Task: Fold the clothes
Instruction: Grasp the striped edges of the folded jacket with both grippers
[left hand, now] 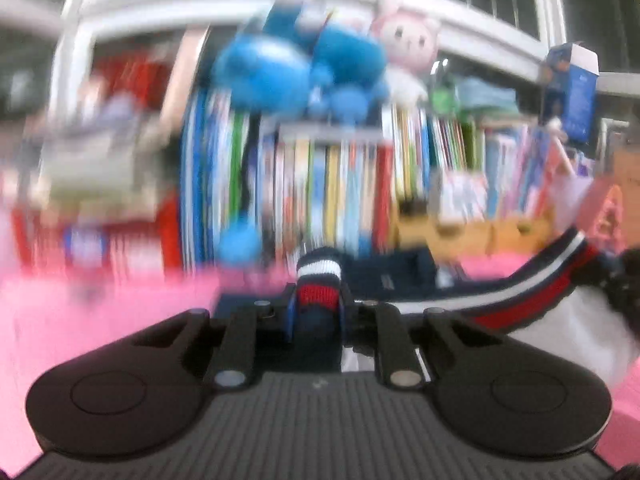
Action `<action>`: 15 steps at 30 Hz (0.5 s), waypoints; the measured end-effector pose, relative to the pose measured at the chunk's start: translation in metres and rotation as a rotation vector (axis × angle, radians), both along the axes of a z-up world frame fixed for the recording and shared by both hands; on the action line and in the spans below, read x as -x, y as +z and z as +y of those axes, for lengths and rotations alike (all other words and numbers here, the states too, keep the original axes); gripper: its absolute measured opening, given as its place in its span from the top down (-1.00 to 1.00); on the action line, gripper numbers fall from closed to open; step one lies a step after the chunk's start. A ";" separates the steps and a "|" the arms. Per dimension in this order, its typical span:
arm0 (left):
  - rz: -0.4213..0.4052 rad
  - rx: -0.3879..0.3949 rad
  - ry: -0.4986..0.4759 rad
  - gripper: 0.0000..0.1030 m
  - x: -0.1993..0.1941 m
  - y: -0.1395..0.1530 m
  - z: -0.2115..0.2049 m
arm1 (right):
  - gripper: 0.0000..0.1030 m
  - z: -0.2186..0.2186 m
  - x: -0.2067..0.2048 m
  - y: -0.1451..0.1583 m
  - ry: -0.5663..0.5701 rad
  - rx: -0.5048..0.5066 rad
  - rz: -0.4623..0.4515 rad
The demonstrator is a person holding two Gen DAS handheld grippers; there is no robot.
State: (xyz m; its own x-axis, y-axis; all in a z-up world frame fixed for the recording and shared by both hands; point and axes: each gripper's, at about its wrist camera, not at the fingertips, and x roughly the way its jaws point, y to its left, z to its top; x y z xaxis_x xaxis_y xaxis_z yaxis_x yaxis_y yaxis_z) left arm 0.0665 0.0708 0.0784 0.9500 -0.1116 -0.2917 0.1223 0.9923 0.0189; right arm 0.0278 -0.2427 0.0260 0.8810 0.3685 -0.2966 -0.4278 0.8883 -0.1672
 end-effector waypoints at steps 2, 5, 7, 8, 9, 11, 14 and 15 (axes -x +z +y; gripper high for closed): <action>-0.006 -0.052 0.002 0.64 -0.052 0.005 -0.005 | 0.71 -0.001 -0.037 0.015 -0.033 -0.008 -0.047; 0.012 -0.106 0.010 0.63 -0.117 -0.008 -0.013 | 0.71 -0.004 -0.105 0.021 -0.084 -0.019 -0.056; 0.037 -0.133 0.016 0.63 -0.152 -0.022 -0.017 | 0.71 -0.002 -0.144 0.011 -0.112 -0.009 -0.025; 0.060 -0.140 0.020 0.63 -0.164 -0.033 -0.017 | 0.71 -0.001 -0.161 0.002 -0.122 0.001 -0.003; 0.083 -0.147 0.023 0.63 -0.176 -0.043 -0.017 | 0.71 0.001 -0.177 -0.006 -0.132 0.012 0.020; 0.128 -0.161 0.031 0.63 -0.200 -0.064 -0.018 | 0.71 0.004 -0.206 -0.025 -0.148 0.032 0.064; 0.188 -0.187 0.029 0.60 -0.216 -0.092 -0.017 | 0.71 0.005 -0.227 -0.053 -0.158 0.062 0.120; 0.200 -0.196 0.028 0.57 -0.219 -0.098 -0.015 | 0.71 0.006 -0.232 -0.062 -0.161 0.072 0.136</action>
